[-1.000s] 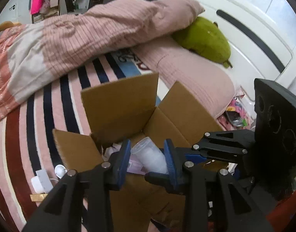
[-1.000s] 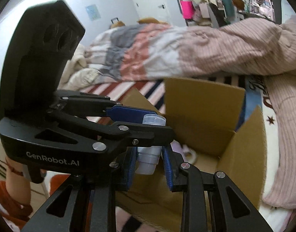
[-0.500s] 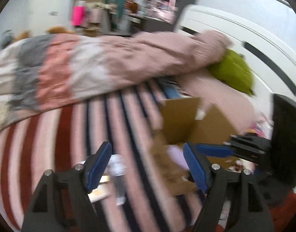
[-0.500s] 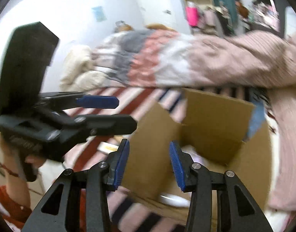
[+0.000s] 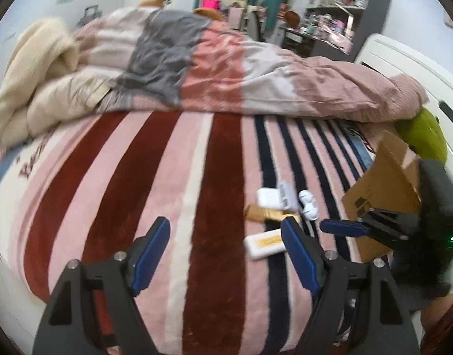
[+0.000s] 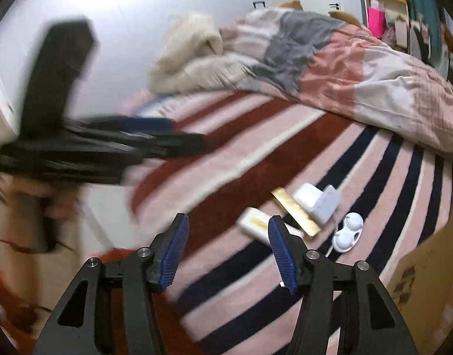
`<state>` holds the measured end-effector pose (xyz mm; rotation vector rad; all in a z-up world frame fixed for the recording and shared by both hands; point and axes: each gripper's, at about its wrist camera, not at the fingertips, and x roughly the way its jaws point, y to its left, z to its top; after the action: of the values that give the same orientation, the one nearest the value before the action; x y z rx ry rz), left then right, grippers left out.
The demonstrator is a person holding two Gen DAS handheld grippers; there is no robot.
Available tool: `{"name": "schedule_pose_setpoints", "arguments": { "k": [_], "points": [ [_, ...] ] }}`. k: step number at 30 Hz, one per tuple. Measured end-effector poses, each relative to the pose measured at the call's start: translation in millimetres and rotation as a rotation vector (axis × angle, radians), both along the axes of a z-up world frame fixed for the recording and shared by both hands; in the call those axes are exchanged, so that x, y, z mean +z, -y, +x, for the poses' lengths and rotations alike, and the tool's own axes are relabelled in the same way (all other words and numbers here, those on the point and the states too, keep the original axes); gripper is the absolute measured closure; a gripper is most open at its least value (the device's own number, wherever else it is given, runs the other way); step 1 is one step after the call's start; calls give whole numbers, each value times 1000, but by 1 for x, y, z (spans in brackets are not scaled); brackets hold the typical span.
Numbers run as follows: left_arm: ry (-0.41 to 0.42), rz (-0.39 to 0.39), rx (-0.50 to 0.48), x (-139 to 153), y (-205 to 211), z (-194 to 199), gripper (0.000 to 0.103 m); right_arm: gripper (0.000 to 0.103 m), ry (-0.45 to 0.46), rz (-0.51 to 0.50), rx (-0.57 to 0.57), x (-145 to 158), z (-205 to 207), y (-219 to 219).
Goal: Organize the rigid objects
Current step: 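Grasp the white KATO-KATO box with the right gripper, then lower the KATO-KATO box into the cardboard box and open the right gripper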
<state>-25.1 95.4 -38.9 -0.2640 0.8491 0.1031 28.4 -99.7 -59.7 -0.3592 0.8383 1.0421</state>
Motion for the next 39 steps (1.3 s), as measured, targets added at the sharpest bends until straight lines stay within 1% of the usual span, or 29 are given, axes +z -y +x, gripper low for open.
{"name": "schedule_pose_setpoints", "arguments": {
  "k": [1,2,6,9,10,11,14,15,17,19,20,21,22,23,24,25,27,28,30,34,35,36,37,38,39],
  "points": [
    [-5,-3,19,-4,-3,-2,28,51,15,-44,-1,-15,5,-8],
    [-9,-4,31,-8,-5,-2,28,51,7,-58,15,-26,10,-11],
    [-13,-24,39,-22,-12,-6,28,51,-17,-80,51,-51,31,-25],
    [-14,-47,34,-27,-11,-3,29,51,-32,-98,81,-62,43,-35],
    [-14,-46,29,-26,-10,-3,28,49,-42,-105,85,-64,43,-37],
    [-15,-42,24,-25,-9,-2,28,45,-61,-107,92,-68,47,-39],
    [-20,-32,6,-24,-5,1,28,43,-101,-136,116,-70,46,-38],
    [-21,-32,4,-24,-4,1,28,41,-139,-136,142,-69,44,-35],
    [-22,-40,-4,-24,-1,3,28,41,-230,-126,184,-69,43,-31],
    [-23,-41,-9,-23,2,3,28,42,-290,-118,201,-72,42,-29],
    [-25,-38,-11,-23,4,3,28,43,-294,-122,178,-75,42,-28],
    [-27,-37,-11,-24,5,3,28,45,-257,-135,137,-77,42,-28],
    [-29,-38,-12,-24,6,3,28,54,-228,-141,116,-78,40,-28],
    [-31,-42,-13,-24,6,2,28,67,-184,-136,93,-78,37,-28],
    [-36,-46,-14,-25,6,2,28,72,-153,-134,85,-78,33,-28],
    [-39,-47,-13,-25,7,1,29,72,-127,-135,84,-77,30,-29],
    [-42,-45,-21,-24,9,-1,29,72,-54,-134,83,-72,20,-28],
    [-37,-50,-32,-21,10,-1,29,72,-41,-119,83,-67,16,-26],
    [-19,-68,-55,-16,14,-1,29,72,-50,-73,84,-52,14,-20],
    [49,-106,-124,11,32,2,29,72,-20,40,94,-6,2,-1],
    [63,-119,-143,16,36,3,29,72,-4,90,102,11,-3,9],
    [84,-141,-170,23,41,4,30,72,8,123,108,20,-6,16],
    [109,-161,-200,31,48,6,35,72,23,161,112,34,-9,25],
    [133,-167,-231,41,57,8,42,72,32,180,110,41,-12,26],
    [151,-163,-254,49,65,11,46,72,46,205,107,53,-14,37]
  ]
}}
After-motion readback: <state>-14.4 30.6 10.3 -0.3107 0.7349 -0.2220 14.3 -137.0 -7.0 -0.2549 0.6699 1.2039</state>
